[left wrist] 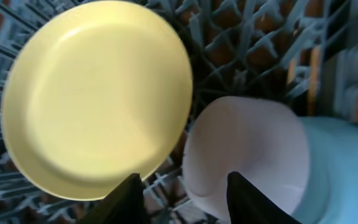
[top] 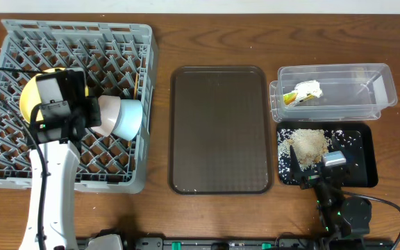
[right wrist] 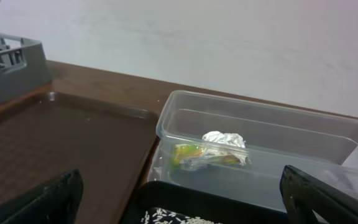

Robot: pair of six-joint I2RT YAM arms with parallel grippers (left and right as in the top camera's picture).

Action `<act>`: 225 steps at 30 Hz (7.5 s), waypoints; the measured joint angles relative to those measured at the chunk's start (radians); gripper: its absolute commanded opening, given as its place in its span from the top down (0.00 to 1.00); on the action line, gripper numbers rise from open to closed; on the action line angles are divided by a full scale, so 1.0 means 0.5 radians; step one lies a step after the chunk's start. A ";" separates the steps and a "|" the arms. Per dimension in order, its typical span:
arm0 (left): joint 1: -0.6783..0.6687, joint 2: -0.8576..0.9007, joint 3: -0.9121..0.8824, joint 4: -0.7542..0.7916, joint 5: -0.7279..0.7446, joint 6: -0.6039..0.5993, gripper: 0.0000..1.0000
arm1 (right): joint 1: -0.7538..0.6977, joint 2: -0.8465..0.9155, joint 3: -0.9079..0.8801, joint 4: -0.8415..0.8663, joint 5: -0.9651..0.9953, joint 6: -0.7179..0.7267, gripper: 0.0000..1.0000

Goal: Sort waste into correct bins and load items into the dishwasher
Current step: 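Lower the yellow plate edge-first into the rack slots, standing it upright, then open the left gripper and withdraw it from the upright plate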

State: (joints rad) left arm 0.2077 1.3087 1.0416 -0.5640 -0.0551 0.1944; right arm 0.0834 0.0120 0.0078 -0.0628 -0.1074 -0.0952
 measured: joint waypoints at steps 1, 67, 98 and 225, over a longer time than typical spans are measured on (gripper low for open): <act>0.000 0.019 0.000 0.001 -0.028 0.020 0.56 | 0.000 0.000 0.000 0.000 0.000 0.000 0.01; 0.003 0.568 0.008 0.277 -0.427 0.683 0.92 | 0.000 0.000 0.000 0.000 -0.001 0.000 0.01; 0.002 0.021 0.014 0.031 -0.076 0.349 0.55 | 0.000 0.000 0.000 0.001 0.000 0.000 0.01; 0.870 -0.204 0.539 -0.562 2.306 -0.081 0.10 | 0.000 0.000 -0.001 0.000 -0.001 0.000 0.01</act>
State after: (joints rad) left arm 0.6426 1.2064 1.3113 -0.8448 1.0981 0.1539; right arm 0.0834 0.0120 0.0074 -0.0628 -0.1078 -0.0952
